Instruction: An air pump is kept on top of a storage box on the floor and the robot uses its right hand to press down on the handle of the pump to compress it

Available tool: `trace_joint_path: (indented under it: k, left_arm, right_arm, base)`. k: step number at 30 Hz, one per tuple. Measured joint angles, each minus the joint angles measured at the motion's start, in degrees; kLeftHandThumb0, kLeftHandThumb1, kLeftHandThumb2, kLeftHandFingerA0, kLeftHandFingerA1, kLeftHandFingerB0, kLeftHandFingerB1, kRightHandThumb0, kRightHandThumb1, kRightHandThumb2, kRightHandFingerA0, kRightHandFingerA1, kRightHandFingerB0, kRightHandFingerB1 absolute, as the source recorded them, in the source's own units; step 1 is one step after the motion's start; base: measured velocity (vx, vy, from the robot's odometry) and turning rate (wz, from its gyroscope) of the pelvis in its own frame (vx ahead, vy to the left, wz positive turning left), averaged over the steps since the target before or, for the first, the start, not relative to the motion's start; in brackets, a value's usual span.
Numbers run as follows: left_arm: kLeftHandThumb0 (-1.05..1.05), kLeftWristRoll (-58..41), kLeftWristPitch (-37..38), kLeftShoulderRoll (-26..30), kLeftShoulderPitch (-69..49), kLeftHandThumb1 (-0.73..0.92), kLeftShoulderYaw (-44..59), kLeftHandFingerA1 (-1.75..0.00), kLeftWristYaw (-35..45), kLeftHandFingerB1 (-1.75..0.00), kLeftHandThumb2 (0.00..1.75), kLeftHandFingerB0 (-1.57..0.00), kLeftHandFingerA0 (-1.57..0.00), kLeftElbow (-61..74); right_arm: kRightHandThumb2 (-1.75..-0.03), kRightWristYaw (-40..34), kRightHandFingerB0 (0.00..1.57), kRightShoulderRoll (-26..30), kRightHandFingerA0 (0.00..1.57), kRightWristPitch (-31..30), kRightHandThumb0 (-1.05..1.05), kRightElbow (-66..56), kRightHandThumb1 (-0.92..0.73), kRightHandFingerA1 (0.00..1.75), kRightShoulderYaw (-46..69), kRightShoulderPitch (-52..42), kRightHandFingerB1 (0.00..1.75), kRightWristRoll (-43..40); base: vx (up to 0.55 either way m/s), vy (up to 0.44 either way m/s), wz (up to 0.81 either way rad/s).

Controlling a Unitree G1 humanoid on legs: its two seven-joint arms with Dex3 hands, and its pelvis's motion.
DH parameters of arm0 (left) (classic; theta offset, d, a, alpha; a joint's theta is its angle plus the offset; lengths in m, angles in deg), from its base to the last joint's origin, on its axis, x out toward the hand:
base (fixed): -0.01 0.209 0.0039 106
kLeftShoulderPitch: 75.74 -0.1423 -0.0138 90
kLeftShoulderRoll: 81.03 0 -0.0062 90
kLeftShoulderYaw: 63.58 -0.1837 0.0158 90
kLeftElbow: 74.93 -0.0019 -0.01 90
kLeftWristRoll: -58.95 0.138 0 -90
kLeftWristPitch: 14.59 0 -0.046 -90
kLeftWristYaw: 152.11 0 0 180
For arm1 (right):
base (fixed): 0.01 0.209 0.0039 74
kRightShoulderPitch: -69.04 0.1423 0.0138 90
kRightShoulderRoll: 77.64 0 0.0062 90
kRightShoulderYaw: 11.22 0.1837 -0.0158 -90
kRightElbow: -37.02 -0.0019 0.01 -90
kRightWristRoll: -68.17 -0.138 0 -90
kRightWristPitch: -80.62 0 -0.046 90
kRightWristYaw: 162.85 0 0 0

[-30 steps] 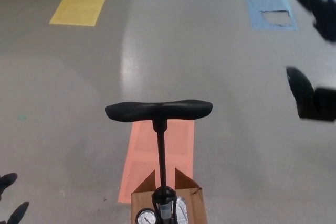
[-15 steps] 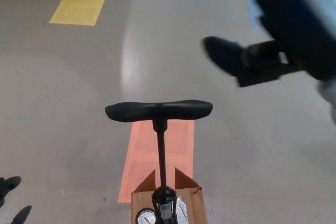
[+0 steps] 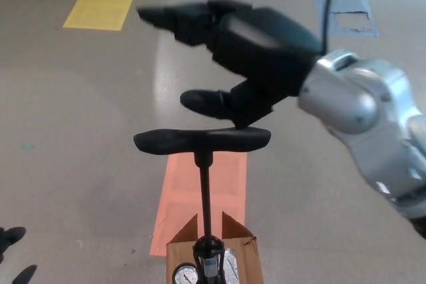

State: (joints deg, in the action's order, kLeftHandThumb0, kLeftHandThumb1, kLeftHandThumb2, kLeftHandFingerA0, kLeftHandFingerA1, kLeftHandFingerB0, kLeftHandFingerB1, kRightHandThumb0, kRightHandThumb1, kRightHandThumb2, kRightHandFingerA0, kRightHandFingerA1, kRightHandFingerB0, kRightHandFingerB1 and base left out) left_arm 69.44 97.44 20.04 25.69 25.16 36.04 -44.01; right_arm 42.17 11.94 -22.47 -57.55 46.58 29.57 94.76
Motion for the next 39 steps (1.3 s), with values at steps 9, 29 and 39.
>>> trace_joint_path:
  k: [9, 29, 39]
  left_arm:
    - [-0.72, -0.04, 1.85, 0.53, 0.17, 0.65, -0.25, -0.40, 1.08, -0.33, 0.97, -0.08, -0.02, -0.78]
    - [-0.68, 0.02, 3.35, 0.55, 1.09, 0.66, -0.54, -0.39, 2.17, -0.33, 0.99, -0.02, -0.02, -2.66]
    - [-0.73, 0.08, 3.36, 0.56, 1.13, 0.66, -0.71, -0.38, 2.30, -0.31, 0.97, -0.09, 0.00, -2.55]
  right_arm:
    - [-1.10, 2.12, 0.00, -5.21, 0.00, -4.29, -0.88, 14.71, -0.73, 0.14, -4.04, 2.06, 0.12, 3.73]
    - [-1.15, 3.49, 0.00, -8.66, 0.00, -4.91, -0.93, 16.40, -0.77, 0.10, -3.32, 1.39, 0.08, 4.83]
    - [-0.92, 4.67, 0.00, -9.42, 0.00, -5.47, -0.89, 15.33, -0.70, 0.07, -3.07, 1.63, 0.07, 4.88]
  base:
    - [0.00, 0.000, 0.00]
    - [0.00, 0.000, 0.00]
    - [0.00, 0.000, 0.00]
